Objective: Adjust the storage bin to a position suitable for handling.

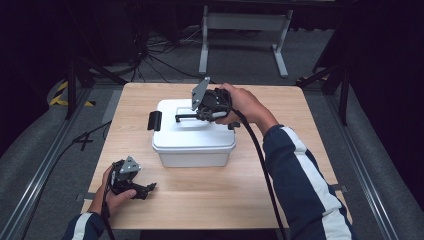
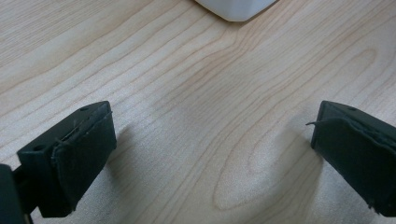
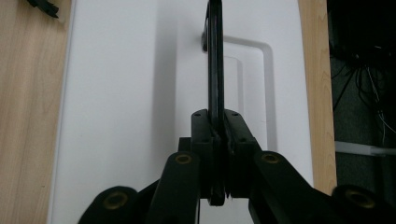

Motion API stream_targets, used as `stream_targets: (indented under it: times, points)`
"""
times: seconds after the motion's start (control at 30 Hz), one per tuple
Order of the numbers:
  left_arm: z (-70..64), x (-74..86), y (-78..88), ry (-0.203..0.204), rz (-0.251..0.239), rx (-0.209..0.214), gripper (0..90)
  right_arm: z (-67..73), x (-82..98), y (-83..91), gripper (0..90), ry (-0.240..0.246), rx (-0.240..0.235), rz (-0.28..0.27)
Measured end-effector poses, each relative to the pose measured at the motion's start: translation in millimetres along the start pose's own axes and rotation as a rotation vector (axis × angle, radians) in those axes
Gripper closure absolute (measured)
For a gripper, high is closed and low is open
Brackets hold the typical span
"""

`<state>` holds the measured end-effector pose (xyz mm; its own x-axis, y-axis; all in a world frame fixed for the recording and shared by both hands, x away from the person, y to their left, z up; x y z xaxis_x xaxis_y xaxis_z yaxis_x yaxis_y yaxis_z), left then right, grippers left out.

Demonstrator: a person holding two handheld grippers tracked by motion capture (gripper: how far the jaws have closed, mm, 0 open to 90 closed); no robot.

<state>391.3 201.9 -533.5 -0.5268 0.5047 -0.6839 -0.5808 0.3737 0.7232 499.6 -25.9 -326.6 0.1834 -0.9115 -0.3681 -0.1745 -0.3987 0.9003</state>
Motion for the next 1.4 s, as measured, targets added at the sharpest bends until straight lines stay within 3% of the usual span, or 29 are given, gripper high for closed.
stream_targets:
  times: [0.4,0.8,1.13,1.4]
  points:
    - [1.1,-0.8,-0.7,-0.013,-0.003,0.002,0.2,-2.9,0.0,11.9,84.9,-0.016,0.018,-0.032]
    - [-0.5,-0.4,-0.5,0.001,-0.001,0.005,0.5,-5.1,4.2,23.9,84.9,-0.025,0.034,-0.051]
    - [0.1,-0.8,-0.8,-0.004,-0.004,0.003,0.5,-1.2,15.2,37.3,84.9,-0.021,0.042,-0.062]
    - [0.0,-0.6,-0.6,-0.005,-0.003,0.004,0.5,3.0,38.9,56.4,84.9,-0.037,0.066,-0.074]
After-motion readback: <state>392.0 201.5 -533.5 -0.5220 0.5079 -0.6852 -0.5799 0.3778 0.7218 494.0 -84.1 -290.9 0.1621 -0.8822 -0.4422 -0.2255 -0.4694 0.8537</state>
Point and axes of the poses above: each handheld gripper's, and its own axes: y roughly backward along the jaws, x roughly out of its underside, z roughly to its left, the point moved 7 cm from there along -y, roughly forward along the jaws, and after that the axes turned 9 degrees about -x, right-handed, at the moved point
